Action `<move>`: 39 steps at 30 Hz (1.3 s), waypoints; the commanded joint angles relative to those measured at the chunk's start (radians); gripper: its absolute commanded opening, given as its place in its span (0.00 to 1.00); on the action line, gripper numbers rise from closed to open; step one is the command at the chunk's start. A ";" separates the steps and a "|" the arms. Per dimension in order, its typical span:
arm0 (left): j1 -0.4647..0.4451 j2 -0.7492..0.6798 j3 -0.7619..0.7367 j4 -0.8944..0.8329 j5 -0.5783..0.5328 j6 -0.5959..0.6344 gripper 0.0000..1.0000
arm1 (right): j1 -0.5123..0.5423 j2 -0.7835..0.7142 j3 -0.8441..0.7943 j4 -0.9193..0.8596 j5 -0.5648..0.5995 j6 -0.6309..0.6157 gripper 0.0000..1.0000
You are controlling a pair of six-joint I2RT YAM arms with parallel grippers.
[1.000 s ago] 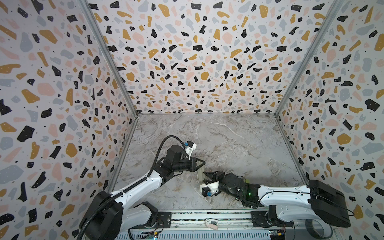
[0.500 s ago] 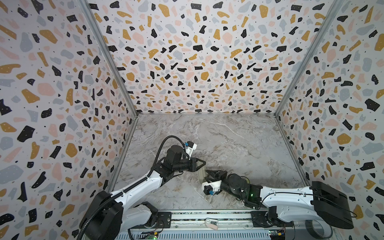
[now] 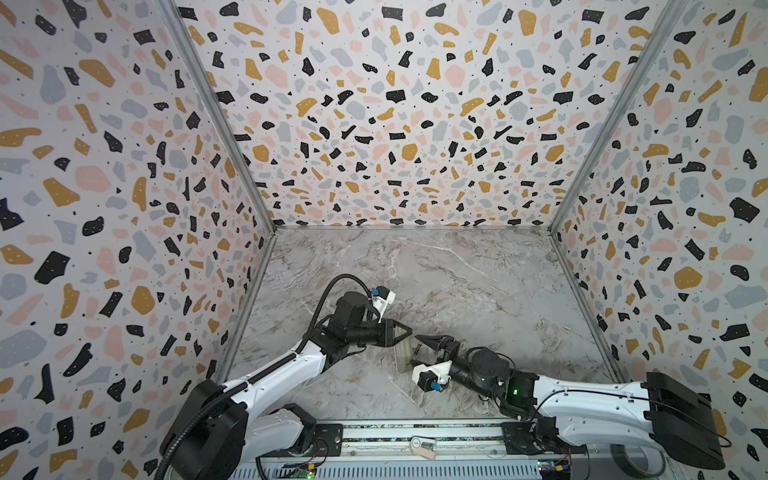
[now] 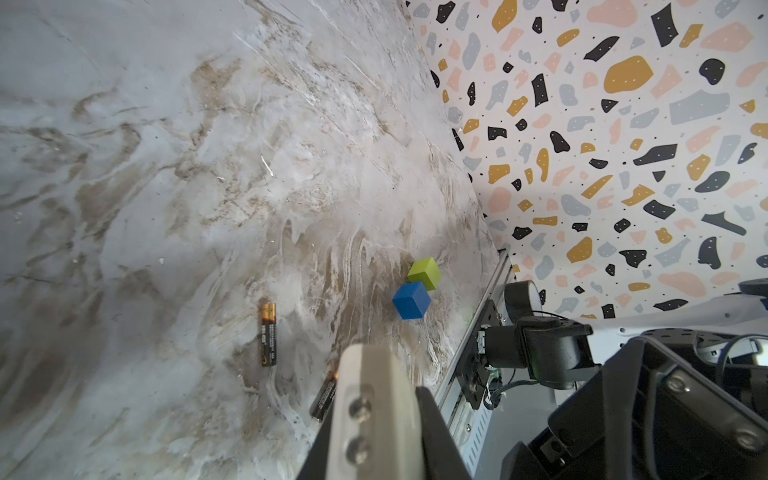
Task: Load the batteries into the remote control
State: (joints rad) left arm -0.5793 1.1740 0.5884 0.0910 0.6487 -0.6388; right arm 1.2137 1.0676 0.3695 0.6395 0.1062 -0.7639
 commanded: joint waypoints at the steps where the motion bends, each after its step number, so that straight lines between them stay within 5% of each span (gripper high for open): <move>1: -0.001 0.010 -0.015 0.059 0.102 0.022 0.00 | -0.001 -0.014 0.005 -0.034 -0.085 0.032 0.78; 39: -0.001 0.001 -0.026 0.044 0.141 0.037 0.00 | 0.019 0.146 0.056 0.004 0.099 -0.049 0.81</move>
State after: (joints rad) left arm -0.5766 1.1812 0.5724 0.0986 0.7246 -0.5770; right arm 1.2312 1.1995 0.3958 0.6266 0.1215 -0.7887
